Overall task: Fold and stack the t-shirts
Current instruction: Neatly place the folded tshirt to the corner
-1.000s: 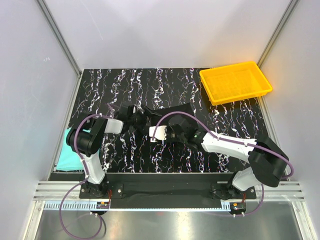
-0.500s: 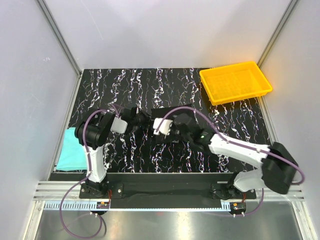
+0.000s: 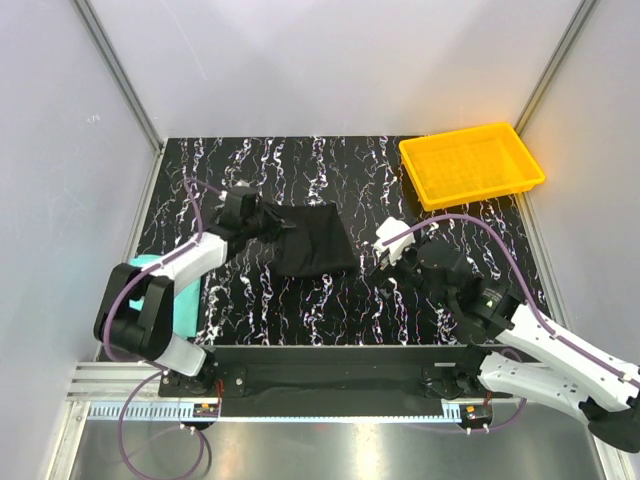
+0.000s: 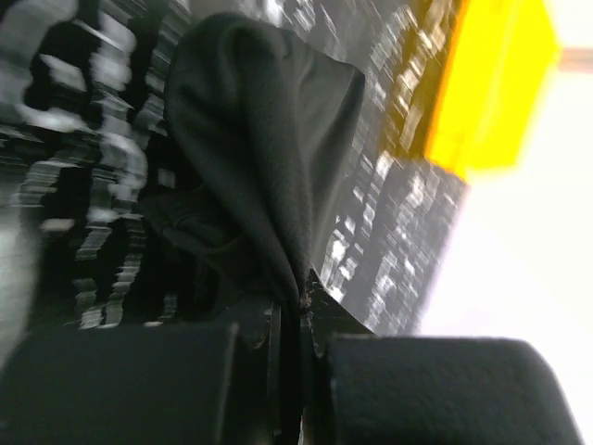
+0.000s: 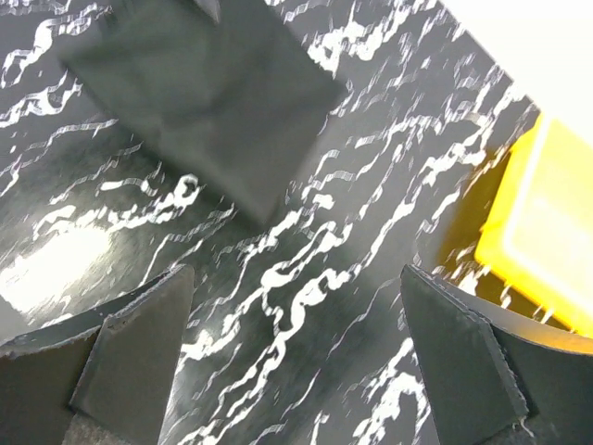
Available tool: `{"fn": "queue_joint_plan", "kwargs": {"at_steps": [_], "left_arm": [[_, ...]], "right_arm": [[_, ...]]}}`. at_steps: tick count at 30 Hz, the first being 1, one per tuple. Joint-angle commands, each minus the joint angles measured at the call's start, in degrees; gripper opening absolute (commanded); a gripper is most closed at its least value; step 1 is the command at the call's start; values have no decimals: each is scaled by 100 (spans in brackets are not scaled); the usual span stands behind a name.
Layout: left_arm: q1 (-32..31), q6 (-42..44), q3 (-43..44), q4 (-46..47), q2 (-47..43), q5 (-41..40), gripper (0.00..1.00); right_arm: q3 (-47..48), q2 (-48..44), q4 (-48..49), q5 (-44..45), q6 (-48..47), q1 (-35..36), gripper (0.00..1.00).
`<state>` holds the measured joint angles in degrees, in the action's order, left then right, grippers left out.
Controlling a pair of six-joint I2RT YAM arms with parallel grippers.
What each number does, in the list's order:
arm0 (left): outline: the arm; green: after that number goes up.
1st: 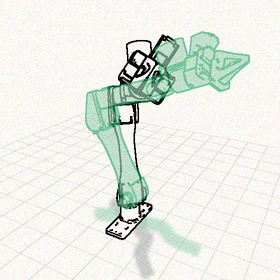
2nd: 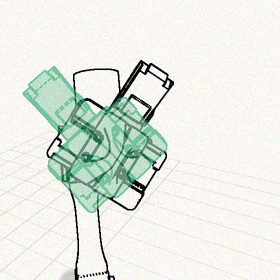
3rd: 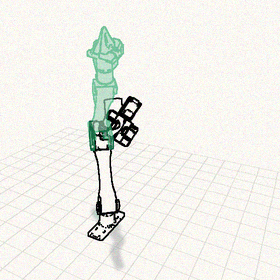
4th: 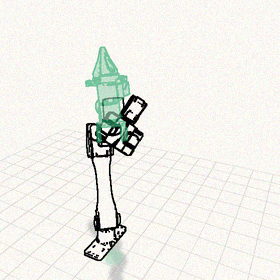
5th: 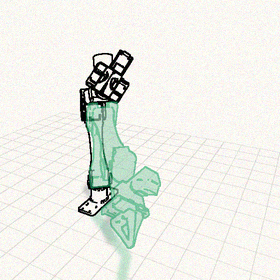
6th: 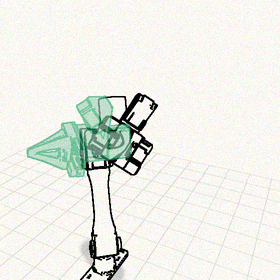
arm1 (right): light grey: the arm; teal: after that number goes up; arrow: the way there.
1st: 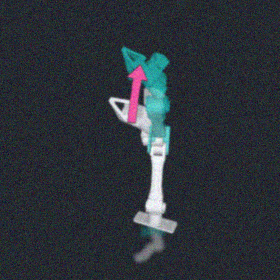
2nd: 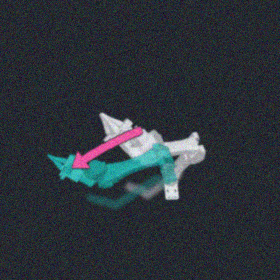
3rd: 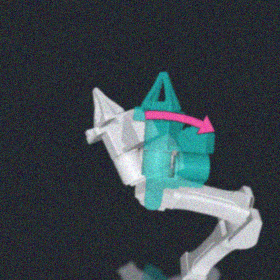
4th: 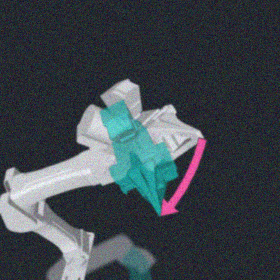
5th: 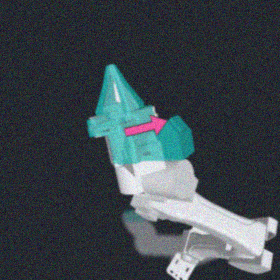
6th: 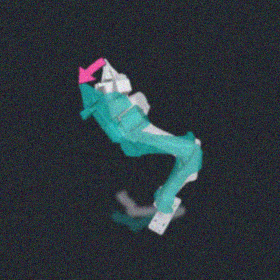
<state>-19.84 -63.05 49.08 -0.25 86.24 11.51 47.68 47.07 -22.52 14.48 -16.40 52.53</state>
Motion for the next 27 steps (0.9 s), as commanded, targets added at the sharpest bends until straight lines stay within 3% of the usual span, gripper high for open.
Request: {"fn": "queue_joint_plan", "kwargs": {"at_steps": [1,13,27], "left_arm": [[286,539,549,-1668,-510,-1316,0],[2227,1866,1261,-3419,-994,-1959,0],[3433,2393,1974,-4202,-1267,-2214,0]], "right_arm": [[83,-31,-577,55,638,-15,100],[206,48,-657,-402,568,-15,100],[268,75,-753,-595,480,-15,100]]}}
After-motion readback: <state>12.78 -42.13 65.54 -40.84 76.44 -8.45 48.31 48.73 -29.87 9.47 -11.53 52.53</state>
